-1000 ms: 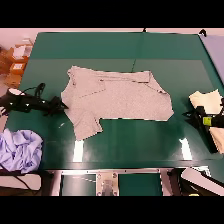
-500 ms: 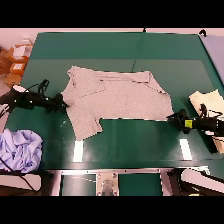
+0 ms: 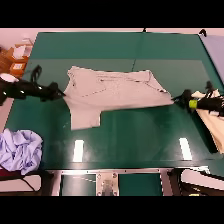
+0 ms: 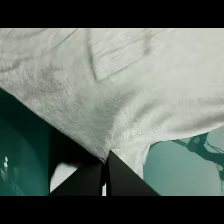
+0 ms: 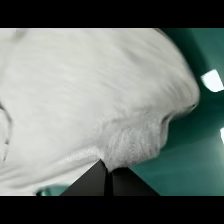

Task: Fold the shirts.

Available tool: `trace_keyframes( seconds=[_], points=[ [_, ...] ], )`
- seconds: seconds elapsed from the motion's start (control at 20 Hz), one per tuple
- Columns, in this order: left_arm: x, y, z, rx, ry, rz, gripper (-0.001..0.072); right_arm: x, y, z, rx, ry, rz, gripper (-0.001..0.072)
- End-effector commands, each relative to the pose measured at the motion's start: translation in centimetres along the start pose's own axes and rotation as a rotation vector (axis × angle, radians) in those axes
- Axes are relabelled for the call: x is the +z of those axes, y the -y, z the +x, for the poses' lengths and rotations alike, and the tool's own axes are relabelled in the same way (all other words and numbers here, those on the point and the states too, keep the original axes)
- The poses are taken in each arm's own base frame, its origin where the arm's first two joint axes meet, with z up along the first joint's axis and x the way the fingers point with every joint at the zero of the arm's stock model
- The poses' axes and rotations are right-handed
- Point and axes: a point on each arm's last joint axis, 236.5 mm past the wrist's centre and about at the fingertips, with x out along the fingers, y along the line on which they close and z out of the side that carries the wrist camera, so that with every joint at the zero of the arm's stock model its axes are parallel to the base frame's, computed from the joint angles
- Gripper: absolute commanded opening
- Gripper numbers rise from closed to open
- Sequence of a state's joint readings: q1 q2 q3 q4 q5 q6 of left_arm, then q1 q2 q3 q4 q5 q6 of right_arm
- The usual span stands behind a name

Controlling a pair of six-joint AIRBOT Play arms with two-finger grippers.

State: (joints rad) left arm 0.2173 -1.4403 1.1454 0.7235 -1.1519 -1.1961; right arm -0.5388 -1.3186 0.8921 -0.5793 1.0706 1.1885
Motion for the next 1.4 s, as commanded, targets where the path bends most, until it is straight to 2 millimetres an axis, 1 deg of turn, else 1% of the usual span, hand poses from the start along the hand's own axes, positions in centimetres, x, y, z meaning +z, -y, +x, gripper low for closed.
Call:
trace_keyframes(
  seconds=[0.0,0.05,0.1,0.15,0.2,0.25,0.3,0.35,0.4,0.45,0.5,0.55,0.6,0.65,0.75,0.8,0.85,0.9,0.95,1.0,1.15,1.25,1.3,1.35],
  points=[
    [4.9,11.2,-10.5,-0.061,0.265,0.258,0.0015,4.6,-12.6,-8.7,0.122,0.167,-0.280,0.0013],
    [5.6,15.3,-14.8,-0.070,0.374,0.351,0.0015,5.5,-16.6,-12.3,0.139,0.256,-0.384,0.0013],
    [5.7,19.8,-19.7,-0.078,0.500,0.451,0.0015,6.0,-20.4,-16.1,0.152,0.353,-0.485,0.0014],
    [5.1,23.9,-24.3,-0.084,0.613,0.549,0.0016,6.0,-24.1,-20.1,0.161,0.454,-0.582,0.0013],
    [3.7,27.9,-28.9,-0.084,0.729,0.652,0.0016,5.5,-27.2,-23.9,0.164,0.548,-0.667,0.0013],
    [1.8,31.4,-33.2,-0.075,0.836,0.747,0.0016,4.8,-29.6,-27.2,0.159,0.628,-0.731,0.0013],
    [-0.3,34.2,-36.6,-0.067,0.922,0.826,0.0016,3.7,-31.6,-30.1,0.150,0.705,-0.792,0.0013],
    [-2.4,36.3,-39.4,-0.050,0.997,0.892,0.0016,2.6,-33.1,-32.6,0.135,0.772,-0.839,0.0013],
    [-3.9,37.7,-41.6,-0.025,1.056,0.928,0.0016,1.7,-34.2,-34.3,0.123,0.820,-0.874,0.0014],
    [-5.4,38.5,-43.3,0.000,1.097,0.950,0.0016,0.9,-35.0,-35.5,0.112,0.855,-0.900,0.0013],
    [-6.1,38.6,-43.9,0.020,1.110,0.952,0.0016,0.2,-35.5,-36.2,0.106,0.875,-0.917,0.0013],
    [-6.4,38.3,-43.9,0.039,1.104,0.952,0.0016,-0.2,-35.7,-36.3,0.106,0.876,-0.924,0.0014],
    [-6.1,37.4,-43.2,0.056,1.071,0.926,0.0016,-0.4,-35.6,-36.1,0.106,0.863,-0.926,0.0013],
    [-5.8,36.4,-42.1,0.073,1.023,0.907,0.0016,-0.5,-35.2,-35.5,0.103,0.837,-0.922,0.0014],
    [-4.4,34.0,-39.4,0.082,0.933,0.853,0.0016,0.2,-33.7,-34.2,0.102,0.795,-0.883,0.0013],
    [-3.4,32.4,-37.6,0.084,0.883,0.812,0.0016,0.8,-32.5,-32.9,0.106,0.761,-0.847,0.0013],
    [-2.5,30.4,-35.4,0.087,0.825,0.765,0.0016,1.3,-31.3,-31.2,0.117,0.714,-0.812,0.0014],
    [-1.6,28.4,-33.2,0.089,0.770,0.714,0.0016,1.7,-29.8,-28.8,0.133,0.657,-0.781,0.0014],
    [-0.6,25.8,-30.6,0.091,0.713,0.655,0.0016,2.3,-28.4,-26.0,0.146,0.602,-0.752,0.0014],
    [0.5,23.3,-27.9,0.094,0.668,0.600,0.0016,3.1,-26.6,-22.7,0.155,0.549,-0.709,0.0014],
    [4.3,14.8,-18.9,0.083,0.570,0.437,0.0016,6.1,-19.6,-12.1,0.098,0.418,-0.540,0.0014],
    [6.9,9.5,-13.0,0.068,0.519,0.338,0.0016,7.8,-15.2,-5.3,0.052,0.342,-0.459,0.0014],
    [8.4,7.1,-10.3,0.062,0.497,0.297,0.0016,8.6,-13.2,-2.2,0.030,0.310,-0.424,0.0014],
    [9.8,5.0,-8.0,0.054,0.486,0.255,0.0016,9.4,-11.2,0.6,0.008,0.284,-0.384,0.0014]
  ],
)
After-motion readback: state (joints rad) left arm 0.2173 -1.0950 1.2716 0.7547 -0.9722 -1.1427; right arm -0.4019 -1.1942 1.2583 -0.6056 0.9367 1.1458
